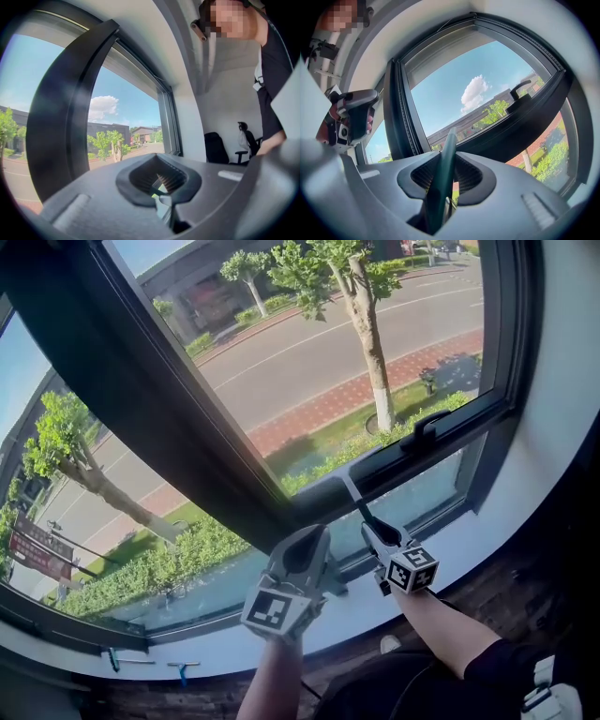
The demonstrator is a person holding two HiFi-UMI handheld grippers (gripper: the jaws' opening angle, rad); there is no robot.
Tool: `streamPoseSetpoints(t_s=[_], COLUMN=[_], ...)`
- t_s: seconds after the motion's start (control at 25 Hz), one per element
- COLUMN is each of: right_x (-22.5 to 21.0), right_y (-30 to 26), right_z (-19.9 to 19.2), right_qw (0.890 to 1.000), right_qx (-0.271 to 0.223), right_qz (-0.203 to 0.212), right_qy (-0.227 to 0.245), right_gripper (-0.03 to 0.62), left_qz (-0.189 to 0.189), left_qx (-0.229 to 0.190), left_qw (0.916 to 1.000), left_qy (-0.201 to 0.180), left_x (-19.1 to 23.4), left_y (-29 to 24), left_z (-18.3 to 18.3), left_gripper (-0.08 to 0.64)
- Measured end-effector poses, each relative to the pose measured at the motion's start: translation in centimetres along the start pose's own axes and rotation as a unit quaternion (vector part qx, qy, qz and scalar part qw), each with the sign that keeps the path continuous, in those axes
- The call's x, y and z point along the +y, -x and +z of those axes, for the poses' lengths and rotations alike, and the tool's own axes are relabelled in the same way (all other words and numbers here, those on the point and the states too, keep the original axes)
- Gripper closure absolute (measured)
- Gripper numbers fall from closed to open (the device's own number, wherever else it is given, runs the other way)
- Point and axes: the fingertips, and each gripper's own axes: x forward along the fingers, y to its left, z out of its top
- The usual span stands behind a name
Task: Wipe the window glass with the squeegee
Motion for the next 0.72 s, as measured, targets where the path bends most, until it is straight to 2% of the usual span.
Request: streamPoseSetpoints(t_s=[0.4,0.72], right_x=[1.7,1.2], right_y=[2.5,7.2], right_z=[9.6,14.7], right_qw=[0.996,0.992], right_qx=[-0.079,-0.100], right_qz=[0.035,0.065], right_qy=[0.018,0.039], right_gripper=[0.491,0.491], left_qz=[-0.028,-0.060], left_qx=[-0.018,-0.024], left_qw=[0.9994,0.9977], left_qy=[0.006,0.017], left_x=[-1.0,-2.8], left_y=[-1.4,-3.8], left_z=[-0.6,-2.1], left_gripper=[0.557,0.557])
